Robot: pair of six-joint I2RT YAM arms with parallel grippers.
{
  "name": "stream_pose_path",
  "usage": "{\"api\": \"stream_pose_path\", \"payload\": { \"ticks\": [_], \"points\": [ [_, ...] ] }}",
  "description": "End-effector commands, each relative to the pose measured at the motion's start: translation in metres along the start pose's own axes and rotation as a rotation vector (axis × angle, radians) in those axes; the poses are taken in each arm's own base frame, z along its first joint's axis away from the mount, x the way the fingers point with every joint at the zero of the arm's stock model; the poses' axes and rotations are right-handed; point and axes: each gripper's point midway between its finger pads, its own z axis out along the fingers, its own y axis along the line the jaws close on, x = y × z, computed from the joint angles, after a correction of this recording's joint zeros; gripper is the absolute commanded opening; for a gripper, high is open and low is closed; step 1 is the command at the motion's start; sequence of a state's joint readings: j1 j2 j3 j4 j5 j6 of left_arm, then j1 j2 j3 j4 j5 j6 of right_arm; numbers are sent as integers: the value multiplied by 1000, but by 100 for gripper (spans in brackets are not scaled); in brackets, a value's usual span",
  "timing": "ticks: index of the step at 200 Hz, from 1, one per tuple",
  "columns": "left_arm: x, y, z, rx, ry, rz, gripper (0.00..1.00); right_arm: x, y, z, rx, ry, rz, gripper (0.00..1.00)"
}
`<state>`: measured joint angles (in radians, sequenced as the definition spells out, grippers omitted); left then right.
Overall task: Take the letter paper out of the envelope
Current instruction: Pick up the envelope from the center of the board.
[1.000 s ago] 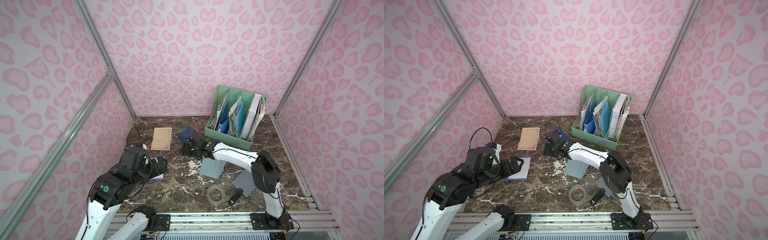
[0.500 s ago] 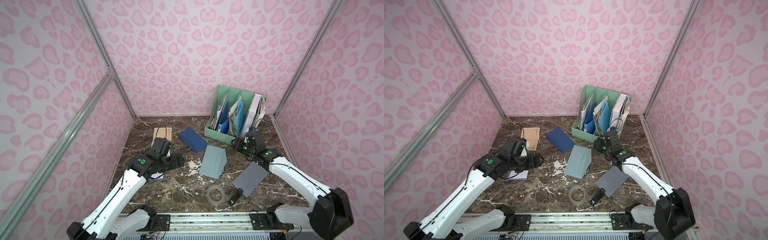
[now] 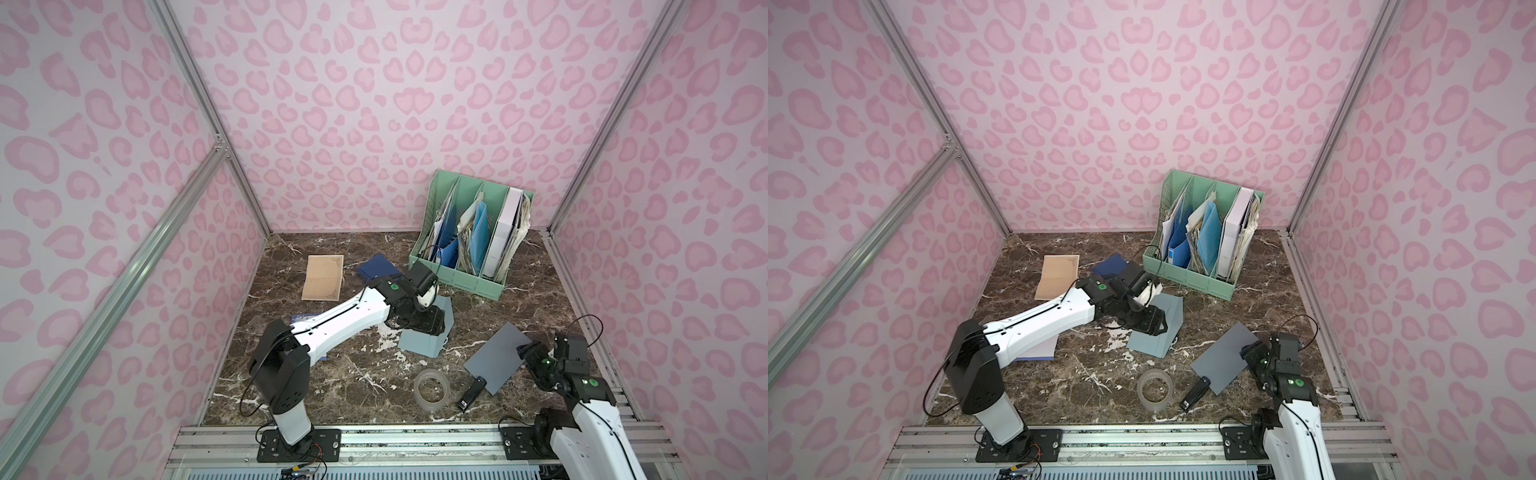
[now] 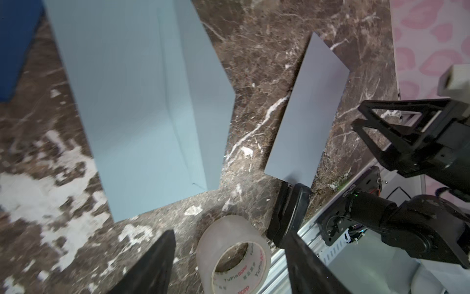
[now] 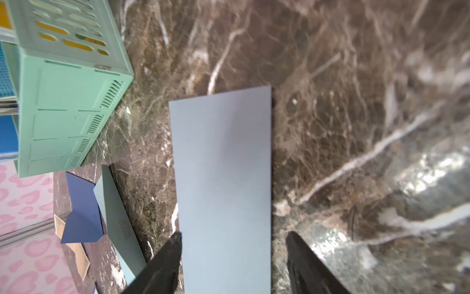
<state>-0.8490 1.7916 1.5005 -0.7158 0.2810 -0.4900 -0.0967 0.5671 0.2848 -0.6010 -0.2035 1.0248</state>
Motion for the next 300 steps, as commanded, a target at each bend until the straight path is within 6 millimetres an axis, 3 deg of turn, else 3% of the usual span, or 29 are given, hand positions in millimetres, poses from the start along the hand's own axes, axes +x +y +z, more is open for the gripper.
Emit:
{"api": "stream_pose_path", "payload": {
  "ticks": [1, 33, 74, 113, 147, 216, 258, 300],
  "points": [
    [4, -21, 20, 55, 69, 87, 70, 21, -15, 4, 5, 81, 69, 65],
    [8, -35, 54, 97, 142, 90, 67, 32, -26, 14, 7, 123, 81, 65],
    [8, -53, 80, 128, 188, 122, 63, 41, -29, 22, -22, 158, 108, 60],
    [13, -51, 109, 77, 243, 121, 57, 42, -20, 25, -68, 180, 98, 56],
    [6, -46, 126, 46, 246, 113, 54, 38, -11, 24, -90, 178, 72, 54],
    [4, -48, 141, 95, 259, 84, 46, 32, 2, 28, -136, 173, 52, 41],
    [-3, -50, 140, 130, 249, 67, 44, 20, 11, 26, -152, 129, 33, 15],
    [-19, -55, 119, 127, 201, 73, 56, -1, 33, 15, -192, 57, -46, 3]
  ]
}}
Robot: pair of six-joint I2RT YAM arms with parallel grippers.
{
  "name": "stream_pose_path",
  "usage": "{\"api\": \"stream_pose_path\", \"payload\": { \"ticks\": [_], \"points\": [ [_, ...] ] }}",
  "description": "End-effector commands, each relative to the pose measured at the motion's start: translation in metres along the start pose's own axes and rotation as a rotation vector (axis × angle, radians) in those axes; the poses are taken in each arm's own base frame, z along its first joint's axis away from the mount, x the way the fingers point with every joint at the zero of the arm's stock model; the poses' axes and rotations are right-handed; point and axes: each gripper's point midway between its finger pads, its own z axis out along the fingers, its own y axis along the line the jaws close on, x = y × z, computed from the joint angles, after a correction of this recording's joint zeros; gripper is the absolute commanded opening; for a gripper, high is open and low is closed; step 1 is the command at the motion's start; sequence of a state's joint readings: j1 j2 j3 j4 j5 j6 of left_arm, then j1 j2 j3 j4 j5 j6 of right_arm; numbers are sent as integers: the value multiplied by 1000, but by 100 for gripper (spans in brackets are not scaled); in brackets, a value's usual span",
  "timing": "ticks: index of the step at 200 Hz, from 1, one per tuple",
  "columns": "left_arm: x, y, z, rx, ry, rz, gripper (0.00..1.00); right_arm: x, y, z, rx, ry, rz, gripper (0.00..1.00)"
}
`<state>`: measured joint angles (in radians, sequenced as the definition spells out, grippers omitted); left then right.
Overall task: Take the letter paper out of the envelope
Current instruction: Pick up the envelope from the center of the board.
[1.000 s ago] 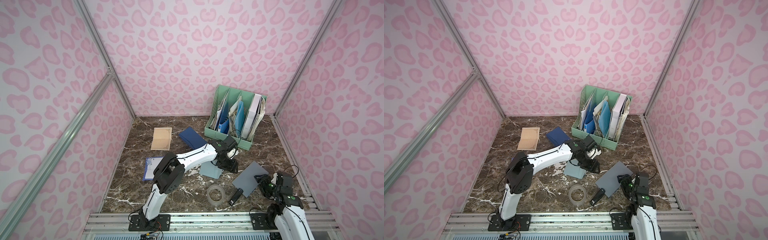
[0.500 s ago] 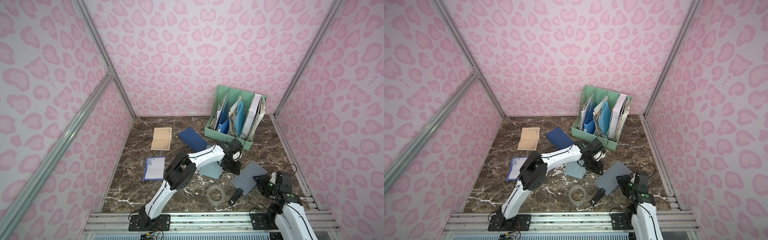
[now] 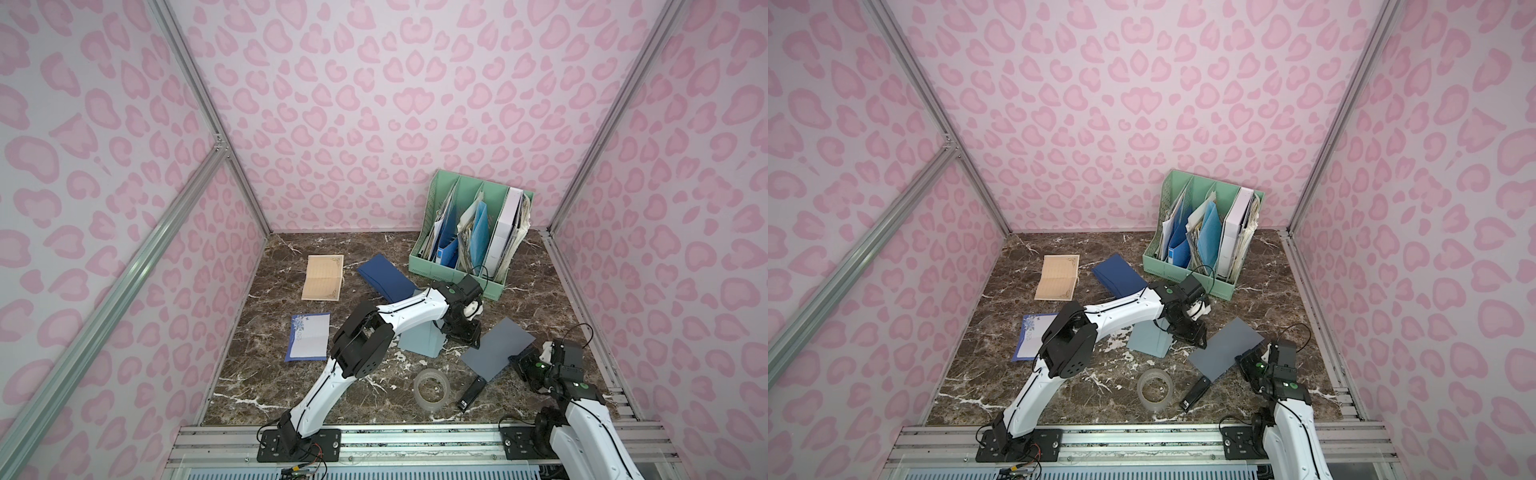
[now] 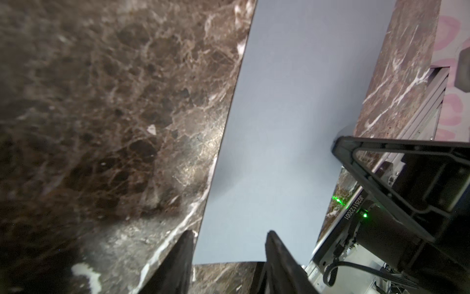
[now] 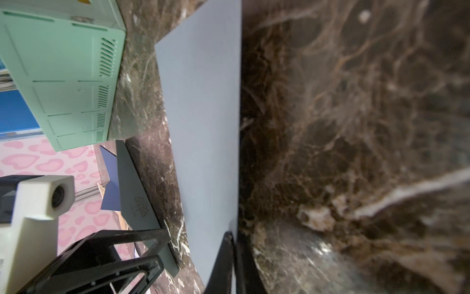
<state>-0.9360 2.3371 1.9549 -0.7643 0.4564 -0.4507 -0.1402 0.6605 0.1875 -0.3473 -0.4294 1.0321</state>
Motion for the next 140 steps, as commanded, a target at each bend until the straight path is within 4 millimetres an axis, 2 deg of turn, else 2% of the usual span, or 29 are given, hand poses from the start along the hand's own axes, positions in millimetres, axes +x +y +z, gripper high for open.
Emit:
{"api": "stream_pose_path", "payload": {
  "ticks": [1, 14, 50, 75, 94, 115, 140],
  "points": [
    [-8, -9, -18, 11, -38, 12, 56, -16, 15, -6, -16, -60, -76, 3],
    [-15, -12, -31, 6, -68, 11, 60, -26, 28, -13, -13, -90, -124, 0],
    [-35, -14, -82, -17, -179, 12, 69, -53, 72, -37, -25, -155, -203, 0],
    [-52, -13, -129, 12, -268, -37, 73, -69, 112, -56, -61, -190, -292, 0],
    [-62, -16, -171, 52, -331, -84, 75, -79, 146, -74, -71, -238, -455, 0],
    [-68, -21, -214, 94, -376, -145, 75, -78, 196, -96, -123, -319, -703, 0],
    [-67, -19, -257, 158, -394, -283, 74, -53, 256, -118, -155, -450, -1045, 0]
  ]
}}
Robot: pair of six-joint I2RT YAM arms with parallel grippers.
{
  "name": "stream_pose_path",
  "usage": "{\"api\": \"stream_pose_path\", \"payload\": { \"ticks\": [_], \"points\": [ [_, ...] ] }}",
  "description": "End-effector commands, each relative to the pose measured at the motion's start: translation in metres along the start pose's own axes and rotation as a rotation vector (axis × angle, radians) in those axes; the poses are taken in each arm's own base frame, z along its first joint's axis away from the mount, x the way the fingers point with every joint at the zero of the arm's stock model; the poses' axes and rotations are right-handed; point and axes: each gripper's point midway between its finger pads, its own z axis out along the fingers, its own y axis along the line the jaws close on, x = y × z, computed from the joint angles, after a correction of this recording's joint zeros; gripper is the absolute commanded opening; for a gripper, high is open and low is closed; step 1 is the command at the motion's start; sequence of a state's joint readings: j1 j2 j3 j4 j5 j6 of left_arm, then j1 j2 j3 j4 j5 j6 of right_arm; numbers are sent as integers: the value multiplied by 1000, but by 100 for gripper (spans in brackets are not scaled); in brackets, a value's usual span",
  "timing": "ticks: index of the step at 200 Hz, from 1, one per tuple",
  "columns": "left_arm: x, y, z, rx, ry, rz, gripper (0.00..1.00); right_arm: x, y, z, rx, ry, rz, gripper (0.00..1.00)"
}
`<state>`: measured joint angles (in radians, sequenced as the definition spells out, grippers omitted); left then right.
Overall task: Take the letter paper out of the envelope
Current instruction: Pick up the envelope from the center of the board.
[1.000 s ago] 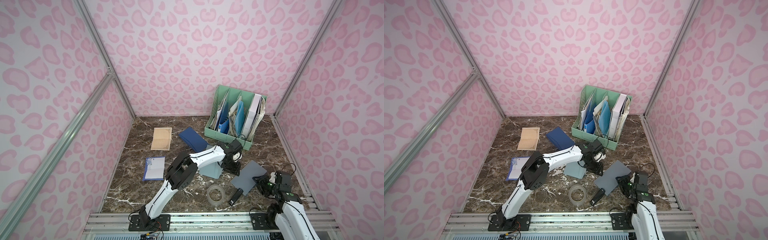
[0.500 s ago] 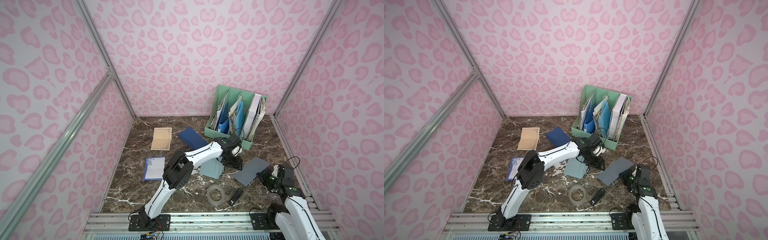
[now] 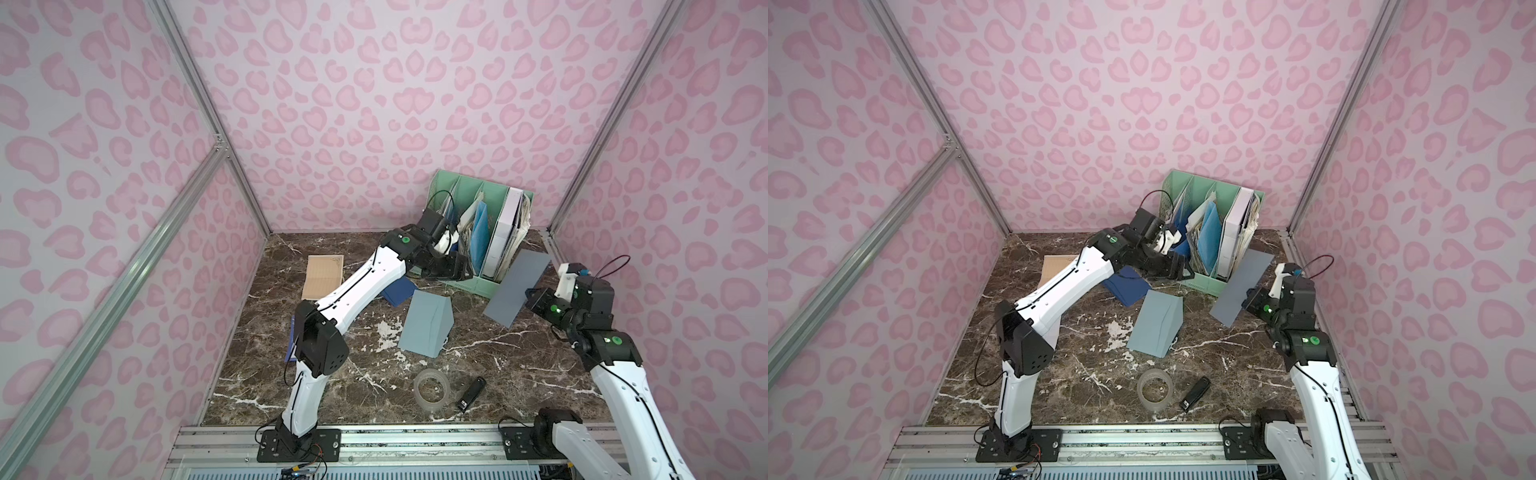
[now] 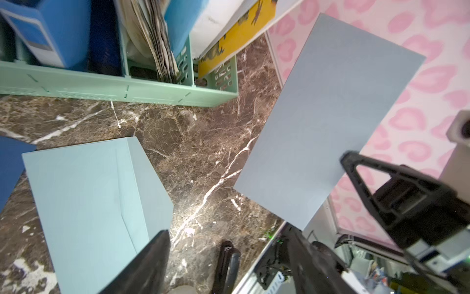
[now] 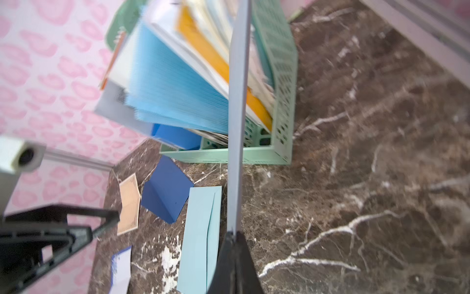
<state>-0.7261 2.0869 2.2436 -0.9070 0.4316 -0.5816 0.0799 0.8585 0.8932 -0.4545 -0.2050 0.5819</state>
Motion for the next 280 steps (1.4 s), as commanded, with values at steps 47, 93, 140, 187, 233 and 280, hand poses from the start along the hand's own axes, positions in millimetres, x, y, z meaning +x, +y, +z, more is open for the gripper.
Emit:
{"api": "stream_pose_path", "payload": {
  "ticks": [47, 93, 140, 187, 233, 280],
  "points": [
    [-23, 13, -112, 99, -45, -428, 74, -20, 124, -16, 26, -347, -935, 0],
    [-15, 54, -186, 133, -61, -628, 77, 9, 173, -8, 80, -484, -1436, 0],
    [2, 82, -209, 133, -52, -705, 83, 48, 211, -3, 28, -535, -1733, 0],
    [5, 85, -188, 226, -19, -774, 78, 77, 242, -8, -50, -572, -1792, 0],
    [6, 91, -175, 225, -21, -788, 59, 87, 254, -14, -83, -588, -1808, 0],
    [9, 95, -165, 235, -21, -799, 22, 88, 260, -19, -86, -605, -1800, 0]
  ]
}}
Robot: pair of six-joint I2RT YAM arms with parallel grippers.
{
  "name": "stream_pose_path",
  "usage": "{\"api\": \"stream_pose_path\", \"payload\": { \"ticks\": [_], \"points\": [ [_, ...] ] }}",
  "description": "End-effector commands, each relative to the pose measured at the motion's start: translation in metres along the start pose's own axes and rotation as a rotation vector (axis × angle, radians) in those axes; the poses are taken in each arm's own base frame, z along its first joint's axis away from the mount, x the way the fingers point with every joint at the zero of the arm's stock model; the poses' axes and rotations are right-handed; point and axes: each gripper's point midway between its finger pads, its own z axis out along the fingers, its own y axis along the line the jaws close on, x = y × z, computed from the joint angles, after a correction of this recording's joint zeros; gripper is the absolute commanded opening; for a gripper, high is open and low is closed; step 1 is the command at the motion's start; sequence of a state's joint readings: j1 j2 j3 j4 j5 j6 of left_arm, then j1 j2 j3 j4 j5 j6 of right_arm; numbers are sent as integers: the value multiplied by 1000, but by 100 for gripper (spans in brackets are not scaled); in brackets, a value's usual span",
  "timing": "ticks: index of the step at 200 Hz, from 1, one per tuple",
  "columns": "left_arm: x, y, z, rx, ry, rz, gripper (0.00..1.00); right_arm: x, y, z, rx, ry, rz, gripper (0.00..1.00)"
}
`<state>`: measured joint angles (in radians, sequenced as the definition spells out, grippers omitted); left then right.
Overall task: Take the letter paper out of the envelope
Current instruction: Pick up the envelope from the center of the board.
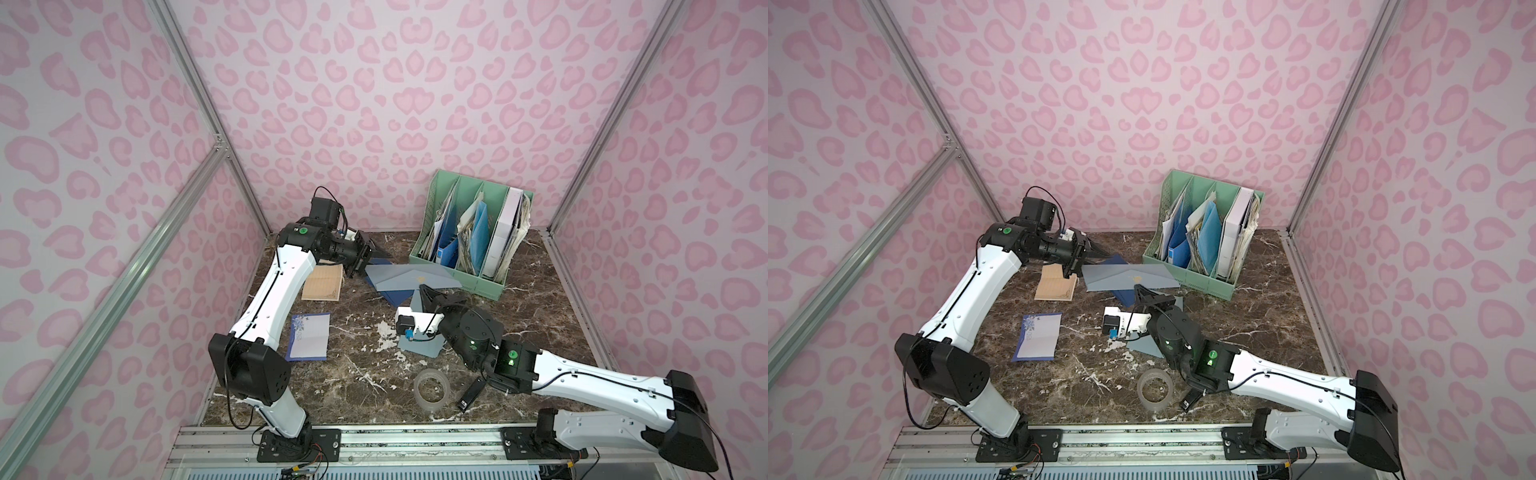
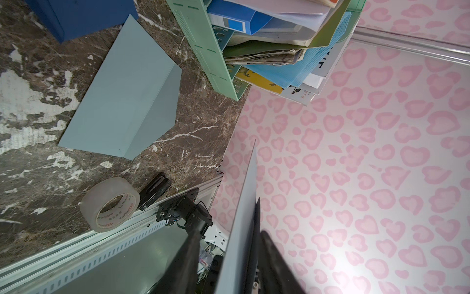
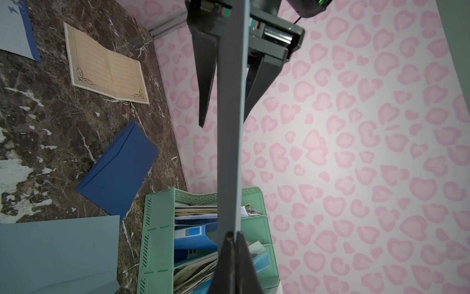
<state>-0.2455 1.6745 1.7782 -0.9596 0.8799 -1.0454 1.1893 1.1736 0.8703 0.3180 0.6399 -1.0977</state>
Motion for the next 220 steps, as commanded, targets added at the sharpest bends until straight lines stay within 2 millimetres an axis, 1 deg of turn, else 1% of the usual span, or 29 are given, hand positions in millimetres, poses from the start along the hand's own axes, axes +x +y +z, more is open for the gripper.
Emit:
{"api": "stream_pose_path", "payload": {
  "ticks": [1, 9, 23, 52, 69, 70, 76, 89, 96, 107, 114, 116, 127, 137, 153, 165, 178, 189, 197, 200, 203, 208, 212, 220],
  "points": [
    [-1, -7, 0, 35, -7, 23, 22, -6, -14, -1, 50, -5, 27, 0],
    [-1, -6, 1, 39, -8, 22, 17, -6, -14, -1, 52, -5, 28, 0],
    [-2, -8, 1, 53, -12, 21, 0, -7, -12, -1, 48, -8, 26, 0],
    [-5, -15, -1, 78, -36, 38, 0, -7, -9, -2, 46, -10, 34, 0],
    [-8, -26, -5, 118, -70, 70, 0, -7, -10, -2, 48, -13, 59, 0],
    [-8, -26, -5, 121, -72, 72, 0, -7, -10, -2, 49, -13, 61, 1],
    [-10, -31, -7, 139, -88, 85, 0, -7, -12, -3, 57, -12, 81, 12],
    [-14, -44, -14, 180, -141, 132, 0, -2, -20, -3, 82, 6, 156, 37],
    [-16, -50, -18, 195, -174, 160, 0, 2, -27, -3, 101, 25, 212, 49],
    [-22, -60, -26, 221, -239, 218, 0, 12, -38, -2, 120, 60, 326, 60],
    [-25, -65, -31, 226, -286, 253, 0, 16, -43, -1, 106, 70, 397, 64],
    [-26, -66, -33, 228, -298, 262, 0, 16, -45, -1, 101, 68, 395, 64],
    [-31, -74, -40, 252, -365, 315, 0, 24, -58, -1, 84, 79, 552, 69],
    [-36, -79, -45, 274, -419, 348, 0, 30, -68, -1, 69, 75, 675, 71],
    [-42, -85, -50, 306, -493, 416, 0, 48, -90, -1, 42, 83, 887, 73],
    [-42, -90, -52, 322, -534, 480, 0, 58, -103, -1, -4, 67, 1067, 75],
    [-40, -93, -51, 334, -571, 546, 0, 65, -109, -1, -65, 39, 1213, 76],
    [-38, -97, -51, 339, -602, 602, 0, 71, -113, 0, -112, 23, 1344, 76],
    [-36, -100, -51, 342, -623, 641, 0, 76, -115, 1, -137, 18, 1444, 78],
    [-34, -104, -52, 351, -630, 658, 0, 76, -114, 1, -162, 9, 1480, 79],
    [-36, -98, -46, 343, -629, 660, 0, 76, -113, 2, -181, 4, 1516, 79],
    [-36, -96, -43, 344, -630, 669, 0, 80, -111, 4, -210, 10, 1578, 80],
    [-35, -102, -45, 369, -646, 694, 0, 83, -108, 6, -233, 23, 1631, 81],
    [-33, -104, -42, 388, -653, 724, 0, 91, -101, 10, -269, 71, 1734, 81]
  ]
}}
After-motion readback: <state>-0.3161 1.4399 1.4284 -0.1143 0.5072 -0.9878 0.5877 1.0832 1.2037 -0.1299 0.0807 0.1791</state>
